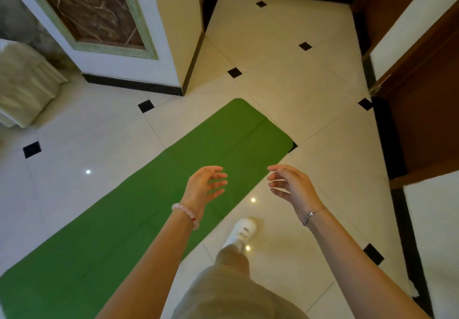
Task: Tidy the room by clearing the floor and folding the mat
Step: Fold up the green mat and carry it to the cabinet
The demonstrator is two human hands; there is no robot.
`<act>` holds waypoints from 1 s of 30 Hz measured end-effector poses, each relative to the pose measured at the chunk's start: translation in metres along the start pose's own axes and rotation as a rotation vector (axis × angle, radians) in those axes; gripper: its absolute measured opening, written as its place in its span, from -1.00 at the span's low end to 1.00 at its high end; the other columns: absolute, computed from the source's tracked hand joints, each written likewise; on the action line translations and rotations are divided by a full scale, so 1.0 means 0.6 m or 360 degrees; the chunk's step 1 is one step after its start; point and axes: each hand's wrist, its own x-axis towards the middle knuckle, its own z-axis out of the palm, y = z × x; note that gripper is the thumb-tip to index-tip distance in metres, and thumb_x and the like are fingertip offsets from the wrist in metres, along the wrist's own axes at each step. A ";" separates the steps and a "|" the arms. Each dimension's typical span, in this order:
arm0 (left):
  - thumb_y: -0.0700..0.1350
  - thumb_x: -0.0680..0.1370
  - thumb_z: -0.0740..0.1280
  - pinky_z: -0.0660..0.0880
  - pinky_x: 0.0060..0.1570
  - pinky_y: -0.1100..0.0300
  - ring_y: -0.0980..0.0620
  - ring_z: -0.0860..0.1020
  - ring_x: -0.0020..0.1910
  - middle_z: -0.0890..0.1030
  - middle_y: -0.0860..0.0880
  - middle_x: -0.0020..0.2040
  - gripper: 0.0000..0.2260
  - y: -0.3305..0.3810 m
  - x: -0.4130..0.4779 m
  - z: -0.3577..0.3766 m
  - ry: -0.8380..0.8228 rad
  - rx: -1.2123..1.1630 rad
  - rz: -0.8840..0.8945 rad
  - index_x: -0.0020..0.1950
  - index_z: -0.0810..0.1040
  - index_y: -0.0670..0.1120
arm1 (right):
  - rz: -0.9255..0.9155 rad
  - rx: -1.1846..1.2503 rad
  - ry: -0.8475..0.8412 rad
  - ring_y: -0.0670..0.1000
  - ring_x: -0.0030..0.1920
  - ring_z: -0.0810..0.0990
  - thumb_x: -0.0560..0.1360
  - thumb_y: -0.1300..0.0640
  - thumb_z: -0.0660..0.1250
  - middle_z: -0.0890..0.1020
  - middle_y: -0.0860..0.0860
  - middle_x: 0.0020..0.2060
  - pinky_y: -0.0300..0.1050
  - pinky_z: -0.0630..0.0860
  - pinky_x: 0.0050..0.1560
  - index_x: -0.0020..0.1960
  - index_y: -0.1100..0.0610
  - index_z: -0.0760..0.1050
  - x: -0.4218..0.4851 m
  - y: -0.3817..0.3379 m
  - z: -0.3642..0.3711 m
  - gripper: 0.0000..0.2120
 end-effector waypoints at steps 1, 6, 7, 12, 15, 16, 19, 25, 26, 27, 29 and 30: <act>-0.16 0.61 0.18 0.54 -0.03 0.08 -0.01 0.59 -0.13 0.61 -0.06 -0.12 -0.84 0.004 0.015 0.016 0.0001 0.0003 0.0000 0.03 0.54 -0.14 | -0.0003 -0.0011 -0.0012 -0.02 -0.25 0.56 0.57 0.24 0.17 0.60 0.03 -0.28 -0.19 0.53 -0.19 -0.07 0.13 0.59 0.018 -0.007 -0.011 -0.79; -0.16 0.60 0.19 0.54 -0.04 0.08 -0.02 0.58 -0.13 0.61 -0.06 -0.13 -0.85 0.013 0.103 0.096 0.0029 -0.0055 -0.0054 -0.01 0.55 -0.13 | -0.0003 -0.0067 0.0016 0.01 -0.21 0.56 0.59 0.23 0.17 0.60 0.05 -0.25 -0.15 0.54 -0.15 -0.05 0.14 0.59 0.115 -0.057 -0.070 -0.78; -0.16 0.61 0.18 0.54 -0.05 0.09 -0.02 0.58 -0.13 0.61 -0.06 -0.13 -0.85 0.017 0.122 0.113 0.0037 -0.0066 -0.0076 0.00 0.54 -0.13 | 0.0007 -0.0082 0.0025 0.01 -0.21 0.56 0.59 0.23 0.16 0.60 0.06 -0.25 -0.16 0.54 -0.15 -0.05 0.14 0.58 0.136 -0.071 -0.081 -0.78; -0.16 0.62 0.16 0.52 -0.04 0.09 -0.01 0.57 -0.14 0.60 -0.07 -0.11 -0.83 0.036 0.193 0.179 0.0151 -0.0161 -0.0144 0.04 0.52 -0.16 | 0.0084 -0.0209 -0.0022 0.00 -0.25 0.55 0.59 0.24 0.17 0.58 0.06 -0.28 -0.18 0.51 -0.19 -0.09 0.14 0.58 0.239 -0.143 -0.136 -0.79; -0.17 0.63 0.13 0.51 -0.01 0.09 -0.01 0.57 -0.14 0.59 -0.07 -0.11 -0.82 0.050 0.219 0.202 0.0221 -0.0144 -0.0168 0.07 0.51 -0.17 | 0.0097 -0.0222 -0.0023 0.00 -0.26 0.55 0.58 0.24 0.18 0.58 0.05 -0.28 -0.18 0.51 -0.19 -0.08 0.15 0.58 0.302 -0.175 -0.159 -0.80; -0.17 0.62 0.13 0.51 -0.02 0.09 -0.01 0.56 -0.14 0.59 -0.07 -0.12 -0.82 0.054 0.226 0.206 0.0244 -0.0145 -0.0167 0.06 0.51 -0.16 | 0.0108 -0.0225 -0.0038 0.00 -0.26 0.55 0.58 0.24 0.17 0.58 0.06 -0.27 -0.17 0.51 -0.19 -0.08 0.14 0.58 0.321 -0.180 -0.163 -0.79; -0.18 0.63 0.12 0.50 -0.02 0.10 0.00 0.56 -0.15 0.59 -0.07 -0.12 -0.82 0.065 0.240 0.207 0.0340 -0.0190 -0.0138 0.03 0.51 -0.15 | 0.0164 -0.0273 -0.0125 -0.01 -0.27 0.55 0.59 0.24 0.16 0.59 0.04 -0.30 -0.16 0.51 -0.20 -0.10 0.12 0.58 0.371 -0.180 -0.159 -0.77; -0.19 0.63 0.11 0.50 -0.06 0.12 0.01 0.56 -0.16 0.58 -0.06 -0.13 -0.82 0.039 0.255 0.192 0.0639 -0.0336 -0.0159 0.00 0.50 -0.14 | 0.0306 -0.0480 -0.0337 -0.03 -0.33 0.53 0.58 0.26 0.15 0.59 0.00 -0.39 -0.16 0.51 -0.19 -0.12 0.13 0.57 0.467 -0.144 -0.123 -0.76; -0.19 0.63 0.11 0.51 -0.06 0.12 0.01 0.56 -0.16 0.59 -0.07 -0.13 -0.82 0.028 0.257 0.190 0.0691 -0.0363 -0.0181 0.00 0.51 -0.14 | 0.0330 -0.0544 -0.0385 -0.02 -0.32 0.53 0.58 0.26 0.15 0.59 0.00 -0.39 -0.16 0.51 -0.20 -0.12 0.13 0.57 0.482 -0.132 -0.117 -0.76; -0.19 0.63 0.12 0.51 -0.04 0.11 0.00 0.57 -0.15 0.59 -0.07 -0.11 -0.82 0.013 0.258 0.188 0.0743 -0.0389 -0.0199 0.03 0.51 -0.15 | 0.0350 -0.0616 -0.0435 -0.01 -0.31 0.53 0.59 0.26 0.15 0.59 0.02 -0.37 -0.16 0.50 -0.20 -0.13 0.13 0.57 0.496 -0.116 -0.113 -0.75; -0.18 0.62 0.13 0.52 -0.02 0.09 -0.02 0.57 -0.12 0.60 -0.08 -0.09 -0.82 -0.019 0.271 0.185 0.0837 -0.0449 -0.0196 0.08 0.51 -0.17 | 0.0383 -0.0729 -0.0525 -0.01 -0.29 0.52 0.59 0.27 0.14 0.57 0.05 -0.33 -0.17 0.49 -0.21 -0.13 0.13 0.56 0.530 -0.086 -0.107 -0.75; -0.18 0.62 0.14 0.52 -0.03 0.09 -0.03 0.57 -0.12 0.60 -0.09 -0.09 -0.82 -0.039 0.279 0.183 0.0878 -0.0487 -0.0198 0.08 0.52 -0.17 | 0.0395 -0.0783 -0.0570 -0.01 -0.30 0.52 0.59 0.28 0.13 0.57 0.06 -0.33 -0.17 0.48 -0.21 -0.14 0.14 0.55 0.548 -0.069 -0.103 -0.75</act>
